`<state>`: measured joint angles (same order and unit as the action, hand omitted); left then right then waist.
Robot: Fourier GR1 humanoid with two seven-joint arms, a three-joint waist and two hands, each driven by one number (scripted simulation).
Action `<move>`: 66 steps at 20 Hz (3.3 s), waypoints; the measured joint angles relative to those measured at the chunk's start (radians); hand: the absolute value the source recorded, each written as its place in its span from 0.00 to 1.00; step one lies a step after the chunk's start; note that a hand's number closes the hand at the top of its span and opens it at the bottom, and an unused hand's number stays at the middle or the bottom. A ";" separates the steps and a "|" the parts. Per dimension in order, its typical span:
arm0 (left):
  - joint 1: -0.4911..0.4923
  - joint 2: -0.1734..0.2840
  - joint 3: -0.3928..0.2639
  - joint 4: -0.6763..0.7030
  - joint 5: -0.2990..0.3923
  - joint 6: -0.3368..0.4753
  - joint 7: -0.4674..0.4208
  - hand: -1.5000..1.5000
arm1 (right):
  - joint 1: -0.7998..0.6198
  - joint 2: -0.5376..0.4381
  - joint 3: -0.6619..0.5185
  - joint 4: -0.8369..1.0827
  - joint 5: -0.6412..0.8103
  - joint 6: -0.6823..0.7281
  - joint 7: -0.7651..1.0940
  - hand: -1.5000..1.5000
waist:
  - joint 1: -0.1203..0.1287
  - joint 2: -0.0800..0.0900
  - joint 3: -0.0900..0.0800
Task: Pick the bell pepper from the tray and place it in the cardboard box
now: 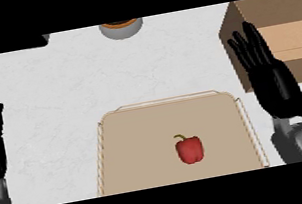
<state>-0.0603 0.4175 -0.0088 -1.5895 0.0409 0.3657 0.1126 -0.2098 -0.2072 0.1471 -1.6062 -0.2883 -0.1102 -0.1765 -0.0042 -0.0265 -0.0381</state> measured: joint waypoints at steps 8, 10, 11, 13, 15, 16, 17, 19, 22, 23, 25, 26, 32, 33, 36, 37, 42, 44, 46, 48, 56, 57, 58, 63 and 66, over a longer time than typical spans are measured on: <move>-0.047 0.045 -0.106 -0.038 -0.001 -0.167 -0.069 0.50 | -0.138 -0.266 0.104 -0.190 0.363 -0.019 0.160 0.00 | -0.068 -0.009 0.015; -0.053 0.048 -0.132 -0.041 0.005 -0.207 -0.083 0.50 | -0.158 -0.342 0.134 -0.236 0.462 -0.002 0.229 0.00 | -0.076 -0.008 0.018; -0.060 0.054 -0.140 -0.045 0.013 -0.231 -0.088 0.50 | -0.163 -0.372 0.152 -0.263 0.508 0.008 0.263 0.00 | -0.075 -0.007 0.020; -0.063 0.055 -0.156 -0.039 0.020 -0.264 -0.113 0.50 | -0.169 -0.428 0.192 -0.334 0.594 0.035 0.321 0.00 | -0.070 -0.002 0.024; -0.077 0.057 -0.166 -0.030 0.025 -0.293 -0.128 0.50 | -0.190 -0.474 0.245 -0.396 0.677 0.080 0.380 0.00 | -0.059 0.004 0.027; -0.090 0.058 -0.166 -0.021 0.031 -0.305 -0.130 0.50 | -0.196 -0.496 0.273 -0.428 0.714 0.106 0.407 0.00 | -0.057 0.006 0.028; -0.094 0.058 -0.170 -0.018 0.032 -0.316 -0.138 0.50 | -0.203 -0.513 0.302 -0.460 0.749 0.135 0.437 0.00 | -0.051 0.007 0.029; -0.113 0.057 -0.173 -0.016 0.036 -0.332 -0.133 0.50 | -0.211 -0.543 0.358 -0.526 0.814 0.194 0.501 0.00 | -0.042 0.010 0.031; -0.121 0.053 -0.177 -0.001 0.036 -0.351 -0.153 0.50 | -0.254 -0.548 0.448 -0.594 0.878 0.316 0.640 0.00 | -0.024 0.013 0.032; -0.121 0.053 -0.177 -0.001 0.040 -0.358 -0.156 0.50 | -0.269 -0.549 0.478 -0.604 0.893 0.363 0.686 0.00 | -0.019 0.013 0.031; -0.131 0.044 -0.184 0.008 0.035 -0.359 -0.156 0.50 | -0.295 -0.542 0.544 -0.616 0.917 0.457 0.772 0.00 | -0.014 0.015 0.031; -0.138 0.045 -0.184 0.012 0.036 -0.366 -0.156 0.50 | -0.311 -0.531 0.576 -0.620 0.925 0.506 0.817 0.00 | -0.011 0.015 0.030; -0.154 0.033 -0.184 0.041 0.030 -0.377 -0.180 0.50 | -0.382 -0.362 0.768 -0.554 0.951 0.733 1.040 0.00 | 0.005 0.018 0.031; -0.156 0.033 -0.184 0.044 0.029 -0.380 -0.181 0.50 | -0.393 -0.327 0.790 -0.535 0.955 0.756 1.061 0.00 | 0.005 0.018 0.031; -0.164 0.027 -0.182 0.054 0.028 -0.383 -0.181 0.50 | -0.410 -0.219 0.849 -0.463 0.975 0.802 1.110 0.00 | 0.004 0.017 0.031; -0.157 0.032 -0.180 0.056 0.029 -0.390 -0.191 0.50 | -0.409 -0.187 0.864 -0.434 0.984 0.811 1.123 0.00 | 0.004 0.017 0.031; -0.159 0.029 -0.174 0.058 0.028 -0.393 -0.187 0.50 | -0.390 -0.025 0.908 -0.293 1.030 0.846 1.178 0.00 | 0.000 0.016 0.033; -0.156 0.035 -0.165 0.058 0.029 -0.399 -0.193 0.50 | -0.377 0.033 0.916 -0.250 1.052 0.861 1.197 0.00 | -0.002 0.016 0.033; -0.157 0.036 -0.158 0.062 0.029 -0.401 -0.198 0.50 | -0.363 0.086 0.914 -0.211 1.070 0.878 1.212 0.00 | -0.004 0.017 0.034; -0.159 0.033 -0.157 0.068 0.025 -0.402 -0.201 0.50 | -0.344 0.122 0.924 -0.177 1.095 0.885 1.226 0.00 | -0.004 0.018 0.035; -0.155 0.021 -0.154 0.053 0.019 -0.414 -0.188 0.50 | -0.313 0.175 0.923 -0.090 1.220 0.930 1.235 0.00 | 0.002 0.021 0.037; -0.156 0.014 -0.155 0.056 0.012 -0.410 -0.190 0.50 | -0.313 0.178 0.925 -0.080 1.234 0.931 1.237 0.00 | 0.003 0.022 0.037; -0.148 0.012 -0.153 0.057 0.009 -0.410 -0.198 0.50 | -0.302 0.179 0.924 -0.084 1.247 0.940 1.233 0.00 | 0.003 0.022 0.037; -0.168 -0.004 -0.145 0.070 0.001 -0.417 -0.195 0.50 | -0.292 0.186 0.921 -0.051 1.286 0.959 1.230 0.00 | 0.004 0.024 0.037; -0.165 -0.005 -0.139 0.055 0.001 -0.427 -0.183 0.50 | -0.279 0.189 0.909 -0.031 1.331 0.975 1.219 0.00 | 0.005 0.024 0.038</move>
<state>-0.2258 0.4129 -0.1480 -1.5349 0.0420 -0.0610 -0.0708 -0.4893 -0.0185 1.0557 -1.6375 1.0427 0.8650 1.0429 0.0006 -0.0028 -0.0006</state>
